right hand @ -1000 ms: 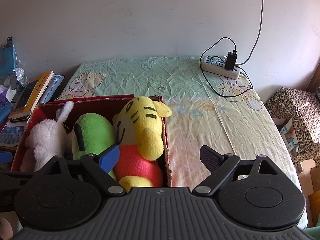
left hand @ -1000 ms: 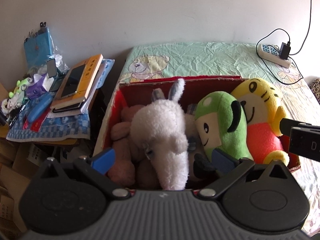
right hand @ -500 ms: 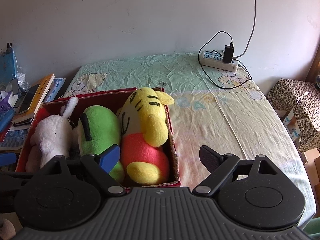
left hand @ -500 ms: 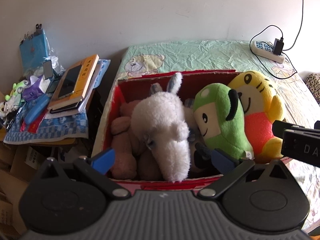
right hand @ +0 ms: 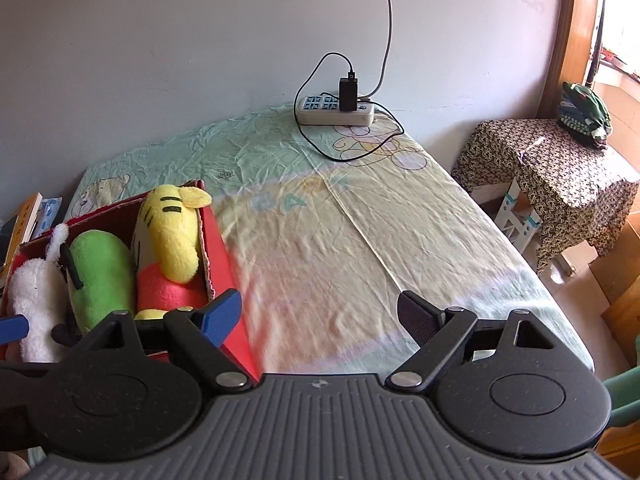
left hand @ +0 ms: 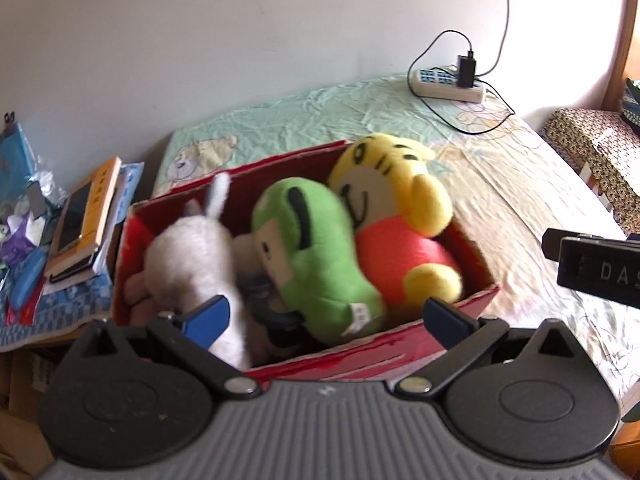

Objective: Organize objects

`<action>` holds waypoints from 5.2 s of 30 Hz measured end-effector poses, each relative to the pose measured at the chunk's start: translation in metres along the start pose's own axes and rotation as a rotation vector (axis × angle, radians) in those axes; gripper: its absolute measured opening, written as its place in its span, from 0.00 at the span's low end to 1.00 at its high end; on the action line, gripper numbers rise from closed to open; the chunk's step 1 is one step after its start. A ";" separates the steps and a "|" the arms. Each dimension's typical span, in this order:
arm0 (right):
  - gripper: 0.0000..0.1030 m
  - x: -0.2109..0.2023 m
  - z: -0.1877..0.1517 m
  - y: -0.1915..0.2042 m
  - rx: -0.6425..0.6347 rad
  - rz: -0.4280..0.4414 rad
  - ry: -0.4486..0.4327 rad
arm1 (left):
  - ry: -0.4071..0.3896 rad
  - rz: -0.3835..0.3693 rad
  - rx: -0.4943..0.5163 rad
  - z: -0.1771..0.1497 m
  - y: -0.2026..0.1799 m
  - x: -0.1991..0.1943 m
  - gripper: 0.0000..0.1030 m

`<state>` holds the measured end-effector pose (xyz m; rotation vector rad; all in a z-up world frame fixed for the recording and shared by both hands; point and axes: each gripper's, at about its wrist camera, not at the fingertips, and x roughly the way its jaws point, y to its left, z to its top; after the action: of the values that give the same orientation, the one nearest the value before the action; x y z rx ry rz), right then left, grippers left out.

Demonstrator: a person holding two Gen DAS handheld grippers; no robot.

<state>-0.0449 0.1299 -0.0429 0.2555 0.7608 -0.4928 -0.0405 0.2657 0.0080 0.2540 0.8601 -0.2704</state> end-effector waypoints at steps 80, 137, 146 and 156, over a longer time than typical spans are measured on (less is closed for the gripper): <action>0.72 0.023 0.010 0.111 -0.213 0.272 0.080 | 0.086 0.154 -0.225 -0.017 0.103 0.017 1.00; 0.72 0.010 -0.013 0.092 -0.166 0.279 0.090 | 0.065 0.173 -0.224 -0.035 0.092 0.004 1.00; 0.72 0.009 -0.010 0.095 -0.178 0.276 0.077 | 0.056 0.175 -0.229 -0.035 0.095 0.002 1.00; 0.72 0.008 -0.009 0.096 -0.185 0.265 0.064 | 0.050 0.162 -0.231 -0.032 0.097 0.007 1.00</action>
<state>0.0042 0.2135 -0.0500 0.1969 0.8154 -0.1625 -0.0265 0.3660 -0.0073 0.1144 0.9066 -0.0130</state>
